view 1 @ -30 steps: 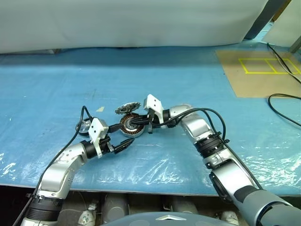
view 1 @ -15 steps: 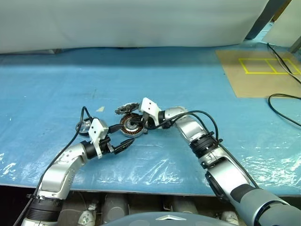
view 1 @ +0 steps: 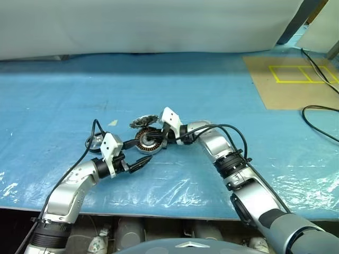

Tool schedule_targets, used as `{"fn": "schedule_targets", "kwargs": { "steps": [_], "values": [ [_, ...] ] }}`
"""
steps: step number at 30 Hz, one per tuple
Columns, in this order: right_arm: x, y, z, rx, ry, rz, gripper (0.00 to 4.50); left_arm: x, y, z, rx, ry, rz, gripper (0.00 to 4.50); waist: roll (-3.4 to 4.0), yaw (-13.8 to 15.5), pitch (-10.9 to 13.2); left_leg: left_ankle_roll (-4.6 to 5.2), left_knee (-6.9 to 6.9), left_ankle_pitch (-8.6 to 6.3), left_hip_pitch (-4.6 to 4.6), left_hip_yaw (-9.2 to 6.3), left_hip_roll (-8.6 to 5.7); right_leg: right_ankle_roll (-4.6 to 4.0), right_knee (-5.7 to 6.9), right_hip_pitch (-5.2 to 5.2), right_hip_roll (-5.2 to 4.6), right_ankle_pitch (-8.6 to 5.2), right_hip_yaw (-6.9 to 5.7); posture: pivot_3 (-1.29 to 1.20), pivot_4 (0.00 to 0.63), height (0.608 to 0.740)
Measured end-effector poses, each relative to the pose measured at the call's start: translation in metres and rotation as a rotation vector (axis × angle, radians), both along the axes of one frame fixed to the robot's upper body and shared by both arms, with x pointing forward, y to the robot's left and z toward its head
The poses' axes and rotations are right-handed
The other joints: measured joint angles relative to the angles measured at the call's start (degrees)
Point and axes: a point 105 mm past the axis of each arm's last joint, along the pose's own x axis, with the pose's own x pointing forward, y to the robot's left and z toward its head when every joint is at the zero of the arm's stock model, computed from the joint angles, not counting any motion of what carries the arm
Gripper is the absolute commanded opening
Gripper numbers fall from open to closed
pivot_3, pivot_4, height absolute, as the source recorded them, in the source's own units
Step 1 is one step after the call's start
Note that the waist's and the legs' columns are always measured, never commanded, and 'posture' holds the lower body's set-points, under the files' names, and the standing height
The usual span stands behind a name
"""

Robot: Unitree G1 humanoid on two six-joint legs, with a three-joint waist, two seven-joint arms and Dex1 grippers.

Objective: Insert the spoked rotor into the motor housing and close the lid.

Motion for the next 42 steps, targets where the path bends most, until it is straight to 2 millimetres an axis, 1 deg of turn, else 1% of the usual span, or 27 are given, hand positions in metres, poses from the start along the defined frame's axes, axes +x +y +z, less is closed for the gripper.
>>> {"fn": "schedule_targets", "kwargs": {
  "steps": [2, 4, 7, 8, 10, 11, 15, 17, 18, 21, 22, 25, 27, 29, 32, 35, 40, 42],
  "values": [
    [-0.003, 0.002, 0.014, 0.054, 0.000, 0.019, 0.01, 0.001, -0.001, 0.001, -0.001, -0.004, -0.003, 4.36, 0.00, 0.01, 0.00, 0.00, -0.02, 0.00, 0.01, 0.00, 0.01, 0.00, 0.00, 0.00, 0.00, 0.00, -0.02, 0.00, 0.150, 0.740],
    [-0.005, 0.003, 0.019, 0.065, -0.007, 0.035, 0.01, 0.001, -0.001, 0.001, -0.001, -0.003, -0.005, 4.36, 0.00, 0.01, 0.00, 0.00, -0.01, 0.00, 0.01, 0.00, 0.01, 0.00, 0.00, 0.01, 0.00, 0.00, -0.02, 0.00, 0.150, 0.740],
    [-0.006, 0.003, 0.011, 0.009, -0.027, 0.040, 0.01, 0.000, -0.002, 0.001, 0.000, -0.001, -0.007, 4.36, 0.00, 0.01, 0.00, -0.01, -0.01, 0.00, 0.02, 0.00, 0.00, 0.00, 0.00, 0.01, 0.00, 0.00, -0.02, 0.00, 0.150, 0.740],
    [-0.005, 0.003, 0.005, -0.032, -0.044, 0.035, 0.01, 0.000, -0.002, 0.000, 0.000, -0.001, -0.007, 4.36, 0.00, 0.00, 0.00, -0.01, -0.01, 0.00, 0.03, 0.00, 0.00, 0.00, 0.00, 0.02, 0.00, 0.00, -0.02, 0.00, 0.150, 0.740],
    [-0.001, 0.000, -0.017, -0.126, -0.058, 0.008, 0.01, 0.000, -0.002, 0.000, -0.001, 0.000, -0.006, 4.36, 0.00, -0.03, 0.00, -0.02, -0.01, 0.00, 0.03, 0.00, 0.00, 0.00, 0.00, 0.02, 0.00, 0.00, -0.02, 0.00, 0.150, 0.740],
    [0.000, -0.002, -0.024, -0.143, -0.064, 0.000, 0.01, 0.000, -0.002, 0.000, -0.001, 0.002, -0.005, 4.36, 0.00, -0.03, 0.00, -0.02, -0.01, 0.00, 0.03, 0.01, -0.01, 0.00, -0.01, 0.02, 0.00, 0.00, -0.01, 0.00, 0.150, 0.740],
    [0.008, 0.003, -0.026, -0.146, -0.113, -0.038, 0.01, 0.000, -0.003, -0.001, -0.002, 0.005, -0.005, 4.36, 0.00, -0.16, -0.01, -0.01, -0.02, 0.00, 0.23, 0.05, 0.01, 0.00, 0.03, 0.14, 0.00, 0.00, 0.03, 0.00, 0.150, 0.740],
    [0.008, 0.002, -0.026, -0.140, -0.097, -0.047, 0.01, 0.000, -0.003, -0.001, -0.002, 0.009, -0.005, 4.36, 0.00, -0.11, -0.01, 0.00, 0.02, -0.01, 0.27, 0.05, 0.01, 0.00, 0.04, 0.21, -0.01, 0.00, 0.03, 0.00, 0.150, 0.740],
    [0.007, 0.001, -0.026, -0.133, -0.081, -0.044, 0.01, 0.000, -0.003, -0.002, -0.001, 0.012, -0.004, 4.36, 0.00, -0.10, -0.01, 0.00, 0.03, -0.01, 0.27, 0.05, 0.01, 0.00, 0.04, 0.23, -0.02, 0.00, 0.03, 0.00, 0.150, 0.740],
    [-0.007, -0.001, -0.025, -0.085, 0.025, 0.005, 0.01, -0.001, -0.003, -0.003, 0.000, 0.016, -0.002, 4.36, 0.01, 0.10, -0.01, 0.00, 0.03, 0.00, 0.18, 0.04, 0.02, 0.00, -0.01, 0.20, -0.02, 0.00, 0.02, 0.00, 0.150, 0.740],
    [-0.009, 0.000, -0.024, -0.066, 0.060, 0.008, 0.01, -0.001, -0.003, -0.002, -0.001, 0.015, -0.003, 4.36, 0.01, 0.06, -0.01, 0.00, 0.03, 0.00, 0.12, 0.04, 0.01, 0.00, -0.02, 0.15, -0.02, 0.00, 0.02, 0.00, 0.150, 0.740],
    [-0.008, -0.003, -0.010, 0.024, 0.131, -0.005, 0.01, 0.001, -0.004, 0.000, -0.001, 0.007, -0.006, 4.36, 0.01, 0.06, -0.01, 0.00, 0.01, 0.00, 0.04, 0.05, 0.02, 0.00, -0.01, 0.05, -0.02, 0.00, 0.00, 0.00, 0.150, 0.740],
    [-0.008, -0.003, 0.000, 0.048, 0.120, 0.005, 0.01, 0.001, -0.004, 0.000, -0.001, 0.006, -0.007, 4.36, 0.01, 0.06, -0.01, -0.01, -0.03, 0.00, 0.04, 0.05, 0.02, 0.00, -0.01, 0.05, -0.01, 0.00, -0.02, 0.00, 0.150, 0.740],
    [-0.007, -0.001, 0.003, 0.049, 0.095, 0.000, 0.01, 0.002, -0.005, 0.001, -0.004, 0.003, -0.010, 4.36, 0.01, 0.02, -0.01, -0.01, -0.07, 0.00, 0.06, 0.05, 0.03, 0.00, -0.02, 0.04, -0.01, 0.00, -0.03, 0.00, 0.150, 0.740],
    [0.000, -0.001, -0.004, 0.022, 0.064, -0.060, 0.01, 0.003, -0.006, 0.001, -0.008, 0.000, -0.012, 4.36, 0.01, -0.04, -0.01, -0.01, -0.07, 0.00, 0.06, 0.06, 0.02, 0.00, -0.02, 0.03, -0.01, 0.00, -0.03, 0.00, 0.150, 0.740],
    [0.007, -0.003, -0.020, -0.049, 0.033, -0.109, 0.01, 0.004, -0.005, 0.000, -0.009, 0.003, -0.012, 4.36, 0.01, -0.03, -0.01, -0.02, -0.07, 0.00, 0.05, 0.06, 0.01, 0.00, -0.02, 0.03, -0.02, 0.00, -0.03, 0.00, 0.150, 0.740],
    [0.016, 0.002, -0.022, -0.085, -0.057, -0.151, 0.01, 0.004, -0.005, 0.000, -0.010, 0.001, -0.013, 4.36, 0.01, -0.14, -0.01, -0.02, -0.08, 0.00, 0.10, 0.08, 0.02, 0.00, 0.00, 0.04, -0.02, 0.00, -0.01, 0.00, 0.150, 0.740],
    [0.015, 0.006, -0.022, -0.105, -0.085, -0.134, 0.01, 0.004, -0.005, 0.000, -0.011, 0.002, -0.014, 4.36, 0.01, -0.12, -0.01, -0.02, -0.07, 0.00, 0.12, 0.08, 0.02, 0.00, -0.01, 0.07, -0.02, 0.00, -0.01, 0.00, 0.150, 0.740]
  ]
}}
